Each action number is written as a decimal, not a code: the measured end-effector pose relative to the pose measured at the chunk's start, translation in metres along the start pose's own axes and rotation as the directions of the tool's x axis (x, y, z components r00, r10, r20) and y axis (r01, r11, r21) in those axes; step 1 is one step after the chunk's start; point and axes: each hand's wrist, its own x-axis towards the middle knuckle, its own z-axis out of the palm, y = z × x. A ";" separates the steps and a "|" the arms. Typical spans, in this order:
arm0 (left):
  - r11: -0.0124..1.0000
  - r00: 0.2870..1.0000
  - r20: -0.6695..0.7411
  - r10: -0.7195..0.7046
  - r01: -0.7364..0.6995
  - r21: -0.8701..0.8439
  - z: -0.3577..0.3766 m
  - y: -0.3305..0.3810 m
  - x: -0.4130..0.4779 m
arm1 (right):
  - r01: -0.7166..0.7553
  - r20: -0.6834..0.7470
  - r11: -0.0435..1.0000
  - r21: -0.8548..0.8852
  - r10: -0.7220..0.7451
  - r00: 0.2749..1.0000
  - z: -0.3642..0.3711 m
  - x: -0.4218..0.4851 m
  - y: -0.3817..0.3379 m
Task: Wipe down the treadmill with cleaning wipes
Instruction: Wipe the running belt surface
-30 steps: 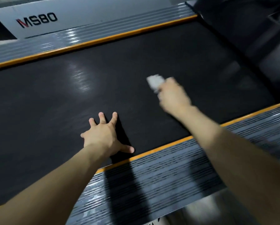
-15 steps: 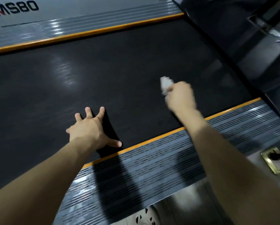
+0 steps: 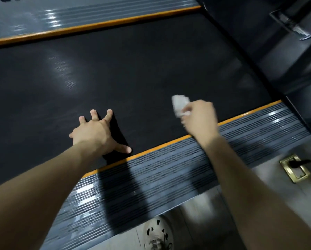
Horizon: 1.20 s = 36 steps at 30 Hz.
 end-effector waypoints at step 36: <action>0.968 0.979 -0.122 0.162 -0.181 -0.173 0.000 -0.091 -0.034 | 0.571 0.358 0.818 -0.071 -0.513 0.780 0.012 -0.054 -0.057</action>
